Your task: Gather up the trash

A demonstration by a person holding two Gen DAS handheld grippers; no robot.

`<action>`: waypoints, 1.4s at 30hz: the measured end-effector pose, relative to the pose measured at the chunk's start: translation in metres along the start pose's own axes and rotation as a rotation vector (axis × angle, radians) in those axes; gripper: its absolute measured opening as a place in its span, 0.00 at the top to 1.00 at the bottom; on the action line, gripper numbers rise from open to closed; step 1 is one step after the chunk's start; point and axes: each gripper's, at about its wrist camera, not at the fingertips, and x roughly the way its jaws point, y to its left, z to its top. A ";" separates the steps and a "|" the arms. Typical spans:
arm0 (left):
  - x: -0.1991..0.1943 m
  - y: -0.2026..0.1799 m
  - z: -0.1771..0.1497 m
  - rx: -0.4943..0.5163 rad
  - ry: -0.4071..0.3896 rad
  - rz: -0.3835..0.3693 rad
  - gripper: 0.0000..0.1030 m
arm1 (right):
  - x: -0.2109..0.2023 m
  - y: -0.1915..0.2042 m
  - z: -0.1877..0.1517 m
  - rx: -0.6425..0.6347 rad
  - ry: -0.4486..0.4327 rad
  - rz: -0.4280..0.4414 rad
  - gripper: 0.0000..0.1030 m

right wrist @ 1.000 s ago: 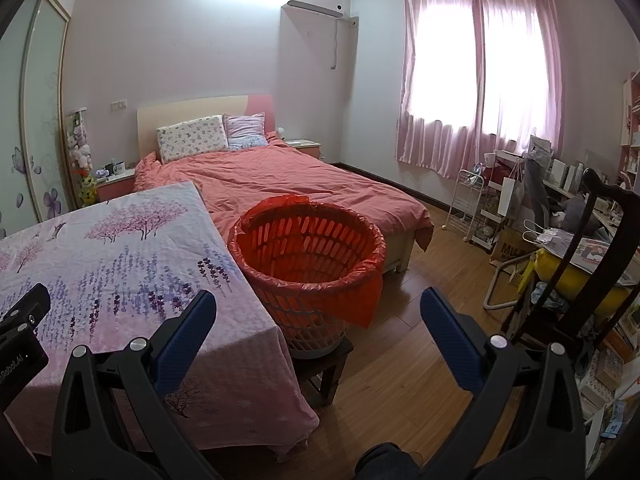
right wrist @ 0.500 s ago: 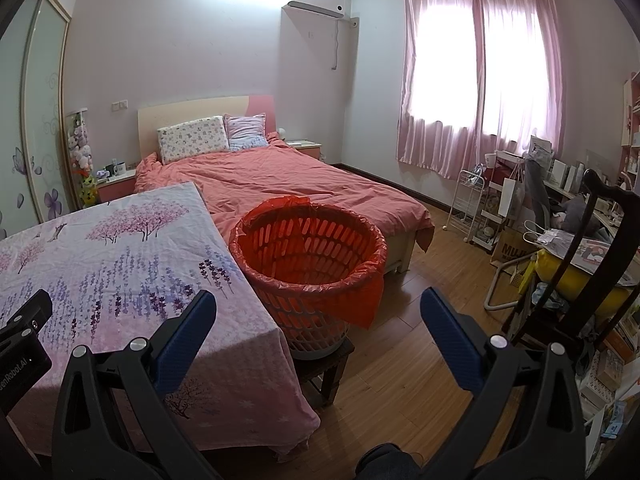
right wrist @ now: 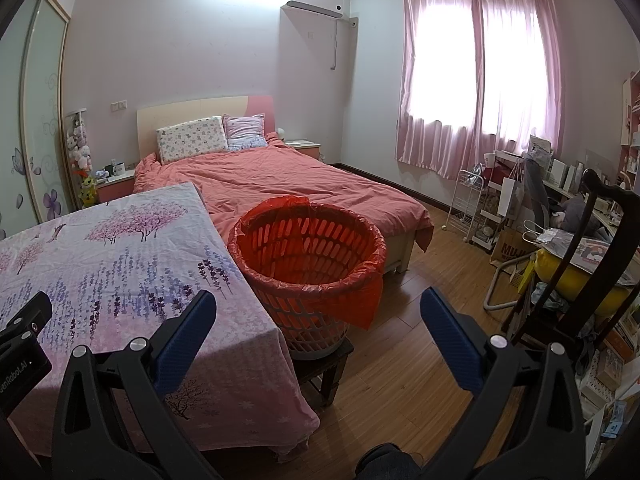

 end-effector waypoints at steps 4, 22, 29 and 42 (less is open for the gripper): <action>0.000 0.000 0.000 0.000 0.001 0.000 0.04 | 0.000 0.000 -0.001 -0.001 0.000 0.000 0.02; 0.000 -0.001 0.000 0.000 0.001 0.001 0.04 | 0.000 0.001 -0.001 -0.002 0.001 0.004 0.02; 0.000 0.000 -0.001 0.001 0.002 0.004 0.04 | 0.001 0.002 -0.001 -0.002 0.002 0.004 0.02; 0.001 0.001 -0.004 0.004 0.002 0.007 0.04 | 0.001 0.002 -0.001 -0.002 0.003 0.005 0.02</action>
